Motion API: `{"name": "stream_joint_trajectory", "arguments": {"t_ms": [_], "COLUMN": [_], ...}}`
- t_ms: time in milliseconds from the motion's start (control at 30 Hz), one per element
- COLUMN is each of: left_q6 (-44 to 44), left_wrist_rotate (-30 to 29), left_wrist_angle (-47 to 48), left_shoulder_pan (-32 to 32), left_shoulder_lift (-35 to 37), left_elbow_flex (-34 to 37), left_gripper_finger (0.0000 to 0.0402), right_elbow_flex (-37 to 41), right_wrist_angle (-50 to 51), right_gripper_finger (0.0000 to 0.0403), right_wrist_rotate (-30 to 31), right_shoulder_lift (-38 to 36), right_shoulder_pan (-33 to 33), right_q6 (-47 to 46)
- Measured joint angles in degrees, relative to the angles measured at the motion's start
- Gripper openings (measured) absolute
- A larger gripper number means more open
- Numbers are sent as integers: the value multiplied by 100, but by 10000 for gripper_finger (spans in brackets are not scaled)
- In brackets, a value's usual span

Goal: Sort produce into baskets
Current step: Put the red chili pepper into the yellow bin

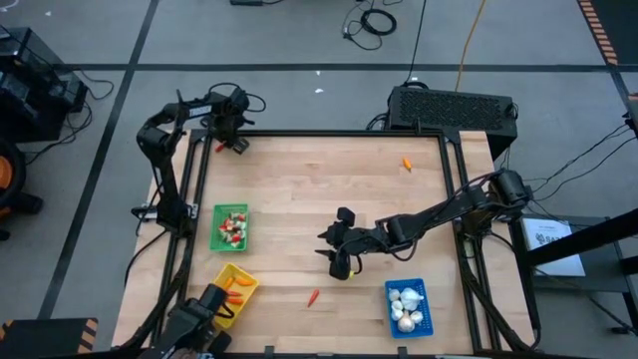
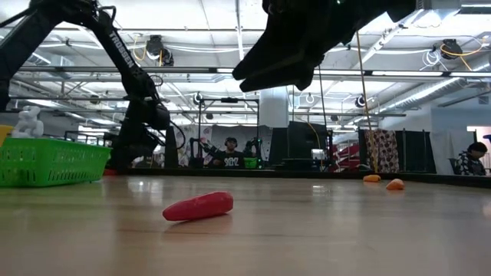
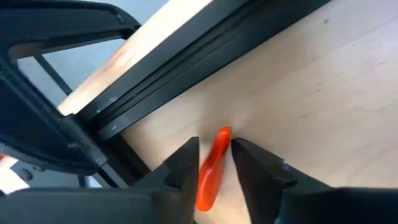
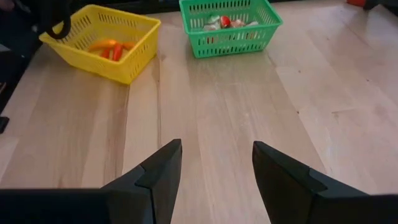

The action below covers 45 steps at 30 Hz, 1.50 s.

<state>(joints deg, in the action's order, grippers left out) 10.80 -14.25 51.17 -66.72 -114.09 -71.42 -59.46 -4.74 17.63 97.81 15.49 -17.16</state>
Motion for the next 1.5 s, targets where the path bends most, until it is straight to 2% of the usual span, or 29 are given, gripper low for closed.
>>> {"name": "stream_joint_trajectory", "arguments": {"t_ms": [233, 533, 633, 767, 867, 1033, 1200, 1333, 1500], "left_q6": [18, 5, -118, -145, -205, -786, -1975, -3369, -4971], "left_wrist_rotate": [88, 332, 871, 2029, 2608, 2667, 2674, 2659, 2561], "left_wrist_angle": [99, 185, 452, 721, 941, 1343, 1383, 812, -806], "left_shoulder_pan": [15, 131, 303, 829, 1546, 3207, 5231, 6882, 8735], "left_shoulder_lift": [12, 756, 1082, 1619, 2091, 2985, 3989, 4714, 5177], "left_elbow_flex": [-92, -72, -63, 76, 208, 646, 1360, 1994, 2626], "left_gripper_finger": [15, 14, 14, 14, 14, 14, 14, 14, 15], "right_elbow_flex": [0, 0, 0, 0, 0, 0, 0, 0, 0], "right_wrist_angle": [-14, -12, -28, -69, -66, -88, -85, -95, -104], "right_gripper_finger": [187, 187, 187, 187, 187, 187, 187, 187, 187], "right_wrist_rotate": [4, 4, 4, 4, 4, -7, -292, -303, -302], "right_shoulder_lift": [79, 77, 77, 77, 77, 77, 77, 77, 77], "right_shoulder_pan": [-2, -2, -3, -4, -4, -4, -3, 7, 6], "right_q6": [7, 8, 8, 1, -21, -218, -421, -675, -927]}}
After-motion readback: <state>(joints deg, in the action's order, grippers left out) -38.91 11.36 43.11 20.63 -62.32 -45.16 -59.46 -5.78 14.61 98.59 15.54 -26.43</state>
